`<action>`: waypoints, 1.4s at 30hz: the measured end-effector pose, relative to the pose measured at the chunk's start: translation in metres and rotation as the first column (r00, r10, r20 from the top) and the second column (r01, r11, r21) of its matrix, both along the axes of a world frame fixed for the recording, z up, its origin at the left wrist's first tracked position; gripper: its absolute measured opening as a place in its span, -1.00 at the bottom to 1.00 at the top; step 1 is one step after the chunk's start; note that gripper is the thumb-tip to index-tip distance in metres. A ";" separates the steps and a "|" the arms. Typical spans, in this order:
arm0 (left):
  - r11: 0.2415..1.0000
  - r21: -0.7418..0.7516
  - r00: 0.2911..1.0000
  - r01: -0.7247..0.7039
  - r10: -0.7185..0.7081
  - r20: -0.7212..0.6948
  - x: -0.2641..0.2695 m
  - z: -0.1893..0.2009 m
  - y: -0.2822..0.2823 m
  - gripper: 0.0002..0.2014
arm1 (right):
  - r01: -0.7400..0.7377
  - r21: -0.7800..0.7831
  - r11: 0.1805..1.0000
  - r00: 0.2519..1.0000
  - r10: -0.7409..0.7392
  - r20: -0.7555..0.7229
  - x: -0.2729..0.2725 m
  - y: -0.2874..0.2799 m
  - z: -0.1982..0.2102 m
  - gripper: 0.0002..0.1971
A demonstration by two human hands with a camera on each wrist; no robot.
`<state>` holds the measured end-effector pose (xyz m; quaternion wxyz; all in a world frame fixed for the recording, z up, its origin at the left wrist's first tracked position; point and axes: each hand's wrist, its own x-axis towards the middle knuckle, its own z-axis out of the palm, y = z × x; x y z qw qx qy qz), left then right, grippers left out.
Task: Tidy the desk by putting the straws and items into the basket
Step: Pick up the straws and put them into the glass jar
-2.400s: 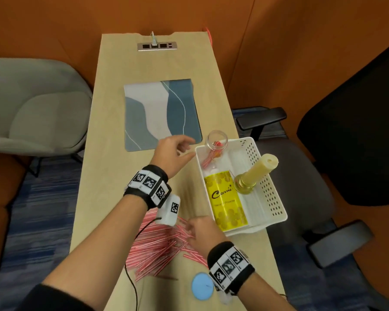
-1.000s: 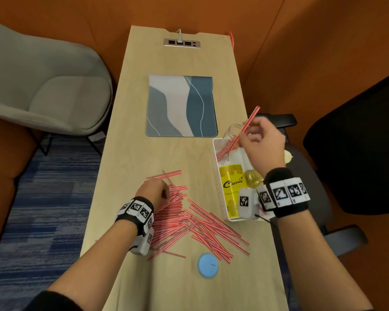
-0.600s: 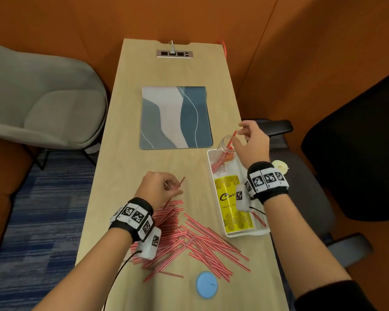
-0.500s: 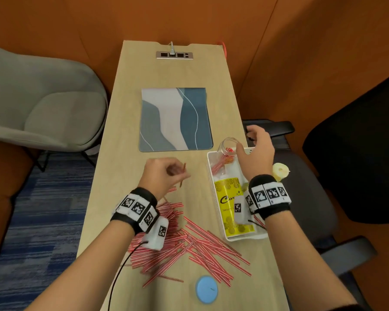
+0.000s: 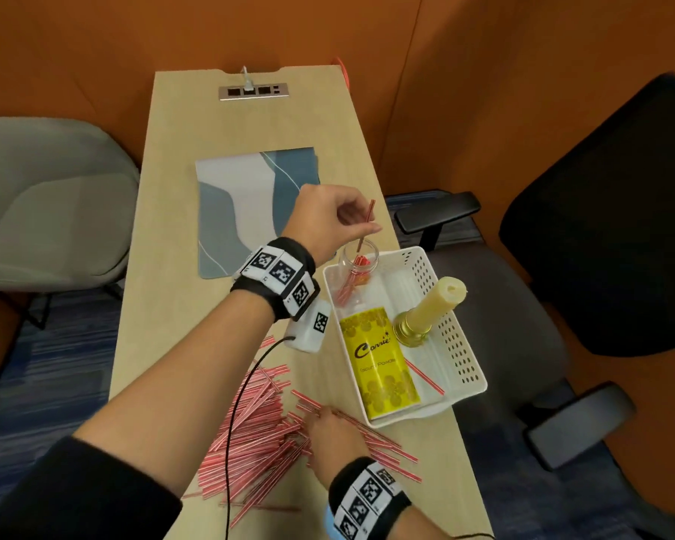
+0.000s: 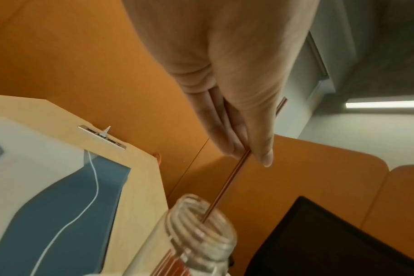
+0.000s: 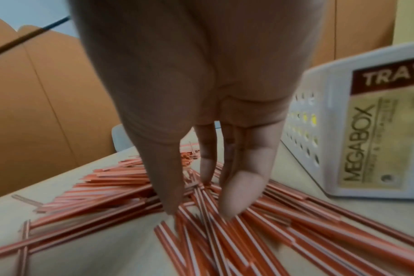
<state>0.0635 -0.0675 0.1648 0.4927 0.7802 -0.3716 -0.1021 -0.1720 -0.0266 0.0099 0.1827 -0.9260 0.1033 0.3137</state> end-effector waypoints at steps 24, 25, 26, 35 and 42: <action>0.604 0.793 0.988 -0.077 0.153 -0.020 -0.104 -0.161 0.212 -0.70 | 0.108 0.075 0.991 0.943 -0.126 0.308 0.004 -0.010 0.017 -0.62; 0.602 0.794 0.989 -0.080 0.146 -0.010 -0.107 -0.163 0.215 -0.72 | 0.138 0.111 0.984 0.918 -0.169 0.358 0.006 -0.012 0.024 -0.65; 0.605 0.792 0.991 -0.084 0.135 0.002 -0.109 -0.166 0.216 -0.75 | 0.170 0.152 0.974 0.888 -0.218 0.404 0.010 -0.016 0.032 -0.70; 0.646 0.756 0.987 -0.103 0.161 -0.003 -0.107 -0.163 0.211 -0.91 | 0.315 0.519 0.795 0.596 -0.591 0.544 0.054 -0.063 0.109 -0.86; 0.751 0.651 0.993 -0.106 0.108 0.037 -0.098 -0.146 0.206 -0.91 | 0.300 0.536 0.789 0.349 -0.614 0.708 0.085 -0.104 0.155 -0.93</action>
